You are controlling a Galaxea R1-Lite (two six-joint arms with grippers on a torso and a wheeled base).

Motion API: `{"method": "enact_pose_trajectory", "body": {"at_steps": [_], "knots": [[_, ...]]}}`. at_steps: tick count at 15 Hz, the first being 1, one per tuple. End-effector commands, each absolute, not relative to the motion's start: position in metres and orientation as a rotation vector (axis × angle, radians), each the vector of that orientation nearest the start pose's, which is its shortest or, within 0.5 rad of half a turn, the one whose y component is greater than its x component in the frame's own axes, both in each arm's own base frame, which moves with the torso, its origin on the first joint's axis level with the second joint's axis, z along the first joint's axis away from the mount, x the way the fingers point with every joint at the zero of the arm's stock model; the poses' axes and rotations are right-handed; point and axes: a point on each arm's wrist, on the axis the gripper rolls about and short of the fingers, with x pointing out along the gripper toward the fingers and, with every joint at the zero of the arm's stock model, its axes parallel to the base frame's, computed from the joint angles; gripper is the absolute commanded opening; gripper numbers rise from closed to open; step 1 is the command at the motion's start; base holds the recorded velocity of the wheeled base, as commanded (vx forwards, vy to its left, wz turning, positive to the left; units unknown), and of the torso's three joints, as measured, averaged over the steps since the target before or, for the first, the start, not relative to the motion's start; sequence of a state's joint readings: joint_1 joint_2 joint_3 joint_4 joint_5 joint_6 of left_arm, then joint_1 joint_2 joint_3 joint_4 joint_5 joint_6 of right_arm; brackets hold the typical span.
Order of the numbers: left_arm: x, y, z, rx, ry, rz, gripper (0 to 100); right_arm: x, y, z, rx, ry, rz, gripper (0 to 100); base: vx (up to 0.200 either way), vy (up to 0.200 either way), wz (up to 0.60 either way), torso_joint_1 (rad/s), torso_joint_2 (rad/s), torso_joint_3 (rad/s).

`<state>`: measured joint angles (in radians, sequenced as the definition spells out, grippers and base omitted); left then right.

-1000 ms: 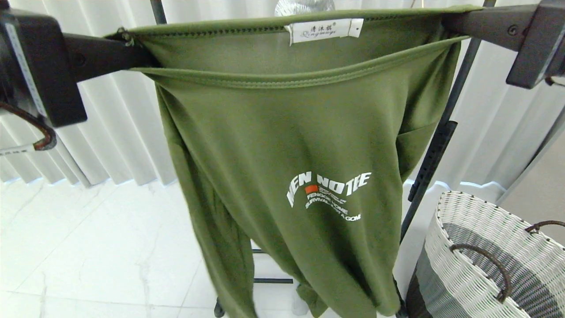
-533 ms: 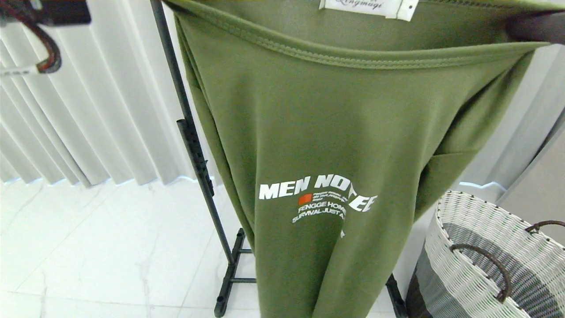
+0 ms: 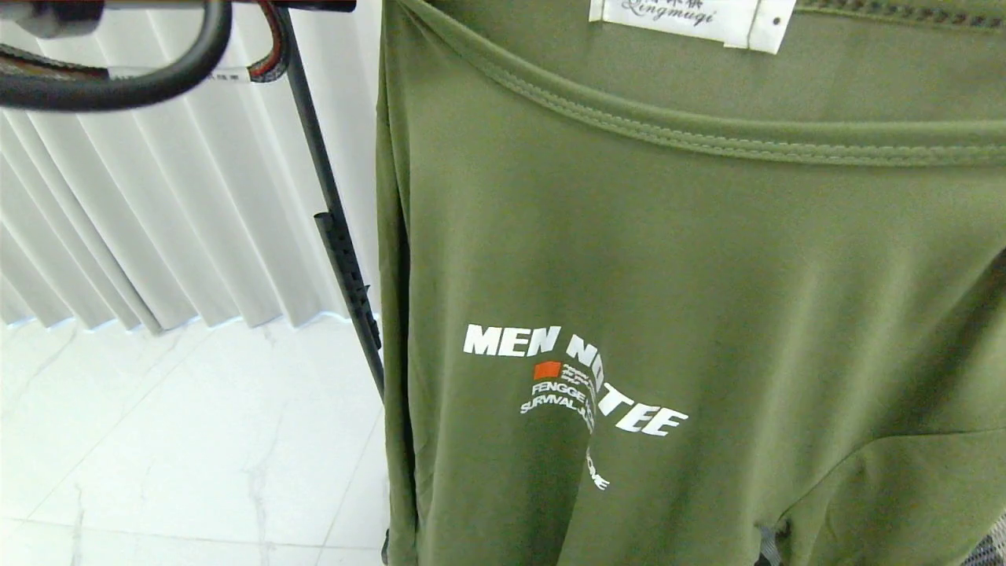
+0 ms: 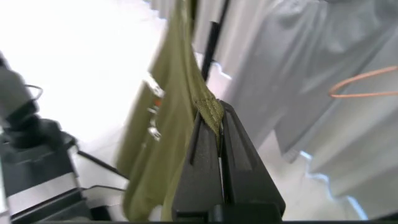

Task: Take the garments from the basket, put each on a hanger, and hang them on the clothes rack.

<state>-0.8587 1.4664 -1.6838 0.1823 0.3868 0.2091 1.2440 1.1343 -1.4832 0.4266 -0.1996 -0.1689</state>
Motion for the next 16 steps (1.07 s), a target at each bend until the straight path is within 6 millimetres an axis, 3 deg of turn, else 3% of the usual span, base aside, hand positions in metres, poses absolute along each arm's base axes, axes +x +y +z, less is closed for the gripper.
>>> {"method": "enact_pose_trajectory", "body": {"at_steps": [1, 6, 8, 12, 16], "knots": [[0.154, -0.165, 0.409, 0.198, -0.06, -0.465, 0, 0.04, 0.106, 0.394, -0.207, -0.028, 1.055, 0, 0.0, 0.0, 0.0, 0.0, 0.0, 0.0], [0.115, -0.125, 0.406, 0.28, 0.057, -0.496, 0, 0.058, 0.099, 0.4, -0.184, -0.054, 0.865, 0, 0.0, 0.0, 0.0, 0.0, 0.0, 0.0], [0.098, -0.115, 0.4, 0.31, 0.088, -0.543, 0, 0.071, 0.112, 0.406, -0.143, -0.107, 0.827, 0, 0.0, 0.0, 0.0, 0.0, 0.0, 0.0], [0.081, -0.113, 0.396, 0.318, 0.072, -0.631, 0, 0.093, 0.148, 0.414, -0.07, -0.209, 0.814, 0, 0.0, 0.0, 0.0, 0.0, 0.0, 0.0], [0.075, -0.106, 0.396, 0.339, 0.051, -0.643, 0, 0.098, 0.155, 0.413, -0.064, -0.218, 0.811, 0, 0.0, 0.0, 0.0, 0.0, 0.0, 0.0]]}}
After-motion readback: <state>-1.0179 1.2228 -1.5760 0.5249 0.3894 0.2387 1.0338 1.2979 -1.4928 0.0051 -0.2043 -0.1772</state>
